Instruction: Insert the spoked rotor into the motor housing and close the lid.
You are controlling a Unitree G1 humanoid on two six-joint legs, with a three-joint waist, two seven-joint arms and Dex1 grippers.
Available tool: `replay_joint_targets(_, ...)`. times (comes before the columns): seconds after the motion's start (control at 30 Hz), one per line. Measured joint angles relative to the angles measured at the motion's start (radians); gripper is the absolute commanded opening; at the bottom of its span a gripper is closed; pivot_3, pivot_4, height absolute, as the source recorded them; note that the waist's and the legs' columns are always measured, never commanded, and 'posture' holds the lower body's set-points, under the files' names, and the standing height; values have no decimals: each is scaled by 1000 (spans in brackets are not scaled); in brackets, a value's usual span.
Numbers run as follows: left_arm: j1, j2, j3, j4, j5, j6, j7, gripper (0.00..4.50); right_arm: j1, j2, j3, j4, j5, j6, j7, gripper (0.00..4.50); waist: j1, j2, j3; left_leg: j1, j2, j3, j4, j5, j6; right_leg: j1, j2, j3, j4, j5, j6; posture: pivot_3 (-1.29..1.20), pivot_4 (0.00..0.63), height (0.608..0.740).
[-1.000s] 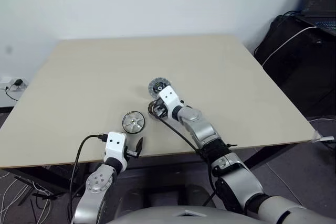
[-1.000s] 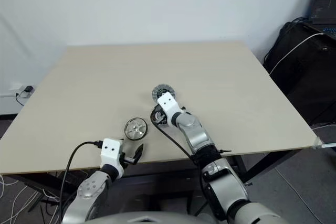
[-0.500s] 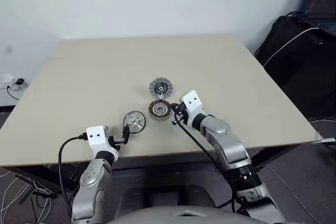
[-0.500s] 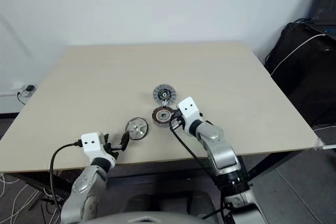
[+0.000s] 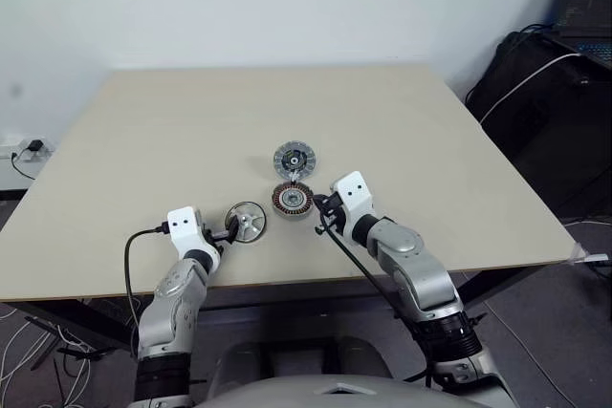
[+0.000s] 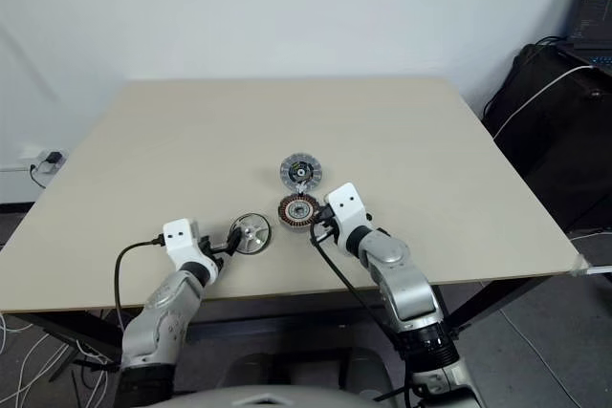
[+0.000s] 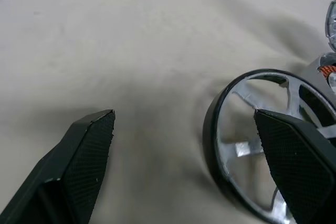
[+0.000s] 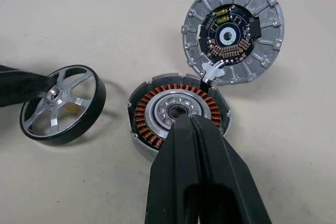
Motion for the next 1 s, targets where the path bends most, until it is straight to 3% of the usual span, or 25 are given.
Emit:
replay_joint_targets(0.27, -52, 2, 0, 4, -54, 121, -20, 4500, 2, -6, -5, -15, 6, 2, -17, 33, 0, 0, 0, 0, 0, 0, 0, 2, -4, 1, 0, 1, 0, 0, 0, 0, 0, 740)
replay_joint_targets(0.47, -42, -50, 16, -56, -125, 227, -9, 4500, 2, -6, -5, -17, 9, 3, -28, 33, 2, -1, 0, 0, -1, 0, 0, 2, -4, 1, 0, 1, 0, 0, 0, 0, 0, 740)
replay_joint_targets(0.57, -21, -103, 35, -103, -181, 264, 15, 4500, 2, -6, -5, -17, 9, 5, -30, 33, 1, -1, 0, 0, 0, 0, 0, 2, -4, 1, 0, 2, 0, 0, 0, 0, 0, 740)
replay_joint_targets(0.83, 40, -110, 109, -189, -368, 285, 97, 4500, 2, -7, -4, -17, 10, 15, -31, 33, -1, -2, 0, 1, 0, -2, 0, 1, -2, 1, 1, 1, 1, 0, 0, 0, 0, 740)
replay_joint_targets(0.93, 54, -110, 111, -190, -411, 281, 129, 3888, 0, -6, -3, -17, 10, 15, -31, 0, 1, -3, 1, 1, 0, -2, 0, 1, -1, 1, 0, 1, 0, 0, 0, 0, 0, 740)
replay_joint_targets(1.0, 60, -110, 111, -189, -439, 274, 149, 3195, -2, -5, -3, -15, 10, 15, -30, 0, 1, -3, 0, 0, 0, -2, 0, 1, -1, 1, 0, 1, 0, 0, 0, 0, 0, 740)
